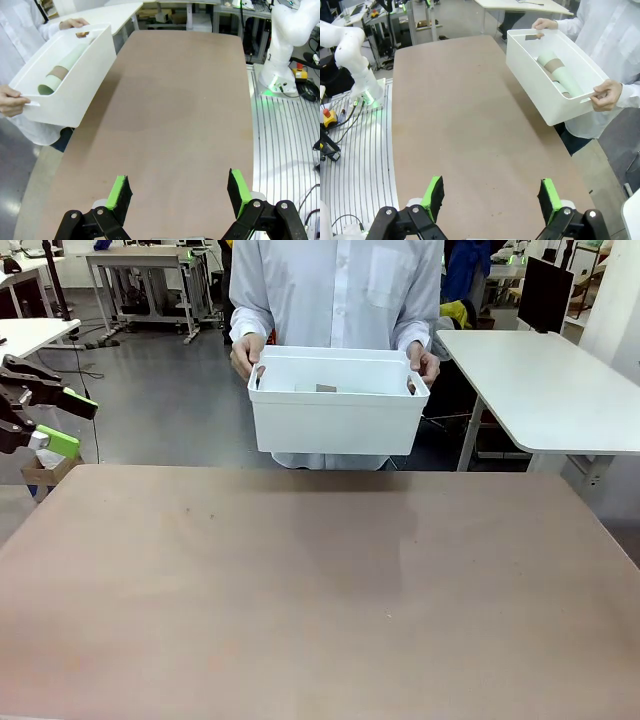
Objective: Stack the cups and store them in the basket.
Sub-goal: Place the stack of Reusable plastic cups into the Pantry Basket.
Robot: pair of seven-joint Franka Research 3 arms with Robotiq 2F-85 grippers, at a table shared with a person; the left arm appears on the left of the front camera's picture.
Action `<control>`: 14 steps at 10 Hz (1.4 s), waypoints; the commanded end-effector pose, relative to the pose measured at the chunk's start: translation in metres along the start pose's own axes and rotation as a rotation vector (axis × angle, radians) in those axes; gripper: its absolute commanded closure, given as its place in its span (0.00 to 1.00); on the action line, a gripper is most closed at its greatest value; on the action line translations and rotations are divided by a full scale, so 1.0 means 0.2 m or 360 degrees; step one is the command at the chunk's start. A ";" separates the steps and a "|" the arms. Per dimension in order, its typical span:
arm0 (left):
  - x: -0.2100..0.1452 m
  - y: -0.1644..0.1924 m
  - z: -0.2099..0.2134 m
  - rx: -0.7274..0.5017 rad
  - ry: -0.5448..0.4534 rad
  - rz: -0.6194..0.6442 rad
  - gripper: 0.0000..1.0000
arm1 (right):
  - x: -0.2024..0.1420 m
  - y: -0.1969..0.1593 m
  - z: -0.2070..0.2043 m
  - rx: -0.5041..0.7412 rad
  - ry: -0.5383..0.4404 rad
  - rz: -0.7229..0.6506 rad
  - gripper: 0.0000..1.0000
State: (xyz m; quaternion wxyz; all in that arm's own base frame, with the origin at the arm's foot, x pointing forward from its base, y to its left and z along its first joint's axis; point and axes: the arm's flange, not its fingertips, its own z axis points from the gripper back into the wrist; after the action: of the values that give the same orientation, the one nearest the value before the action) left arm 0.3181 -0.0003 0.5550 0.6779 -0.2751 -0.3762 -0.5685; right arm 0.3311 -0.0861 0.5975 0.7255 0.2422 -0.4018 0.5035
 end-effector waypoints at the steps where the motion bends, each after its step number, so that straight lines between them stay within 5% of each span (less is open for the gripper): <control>1: 0.01 0.00 0.00 -0.0006 -0.0026 0.0008 0.00 | 0.01 -0.01 0.01 0.0004 -0.0032 0.0034 0.00; 14: 0.01 0.00 0.00 -0.0006 -0.0026 0.0008 0.00 | 0.01 -0.01 0.01 0.0004 -0.0032 0.0034 0.00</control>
State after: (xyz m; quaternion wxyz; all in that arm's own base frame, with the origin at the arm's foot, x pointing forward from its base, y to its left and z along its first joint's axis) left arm 0.3181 -0.0003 0.5550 0.6779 -0.2751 -0.3762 -0.5685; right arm 0.3313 -0.0862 0.5972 0.7259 0.2421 -0.4012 0.5034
